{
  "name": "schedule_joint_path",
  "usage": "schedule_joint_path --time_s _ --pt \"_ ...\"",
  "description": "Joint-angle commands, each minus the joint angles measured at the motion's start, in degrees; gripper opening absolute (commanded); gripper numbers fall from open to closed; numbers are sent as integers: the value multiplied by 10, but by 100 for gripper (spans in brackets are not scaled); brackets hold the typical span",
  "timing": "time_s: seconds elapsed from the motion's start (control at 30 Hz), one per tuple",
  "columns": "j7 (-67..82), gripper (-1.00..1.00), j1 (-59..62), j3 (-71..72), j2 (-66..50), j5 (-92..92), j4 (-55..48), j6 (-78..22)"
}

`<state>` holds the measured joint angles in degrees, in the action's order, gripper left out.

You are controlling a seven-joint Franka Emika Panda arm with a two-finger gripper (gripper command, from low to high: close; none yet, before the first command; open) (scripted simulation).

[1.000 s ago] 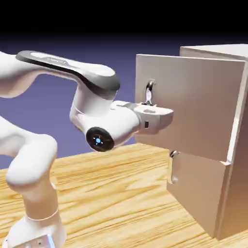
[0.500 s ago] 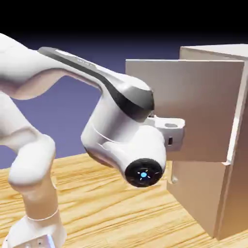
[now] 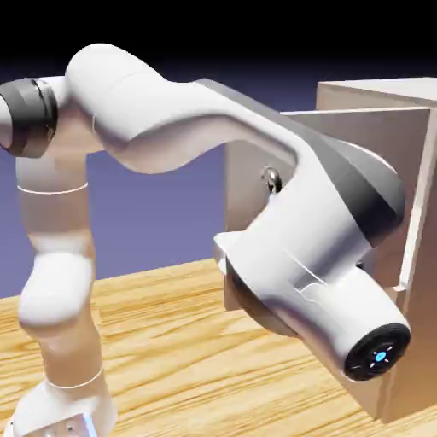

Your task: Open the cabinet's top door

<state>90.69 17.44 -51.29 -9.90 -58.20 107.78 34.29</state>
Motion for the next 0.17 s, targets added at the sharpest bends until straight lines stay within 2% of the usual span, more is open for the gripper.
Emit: schedule_joint_path --time_s 0.0,0.1,0.13 --pt "11 -100 10 4 -20 1 -21 -19" --pt "36 -100 35 16 -65 6 -71 -62" --pt "36 100 35 16 -65 6 -71 -62"
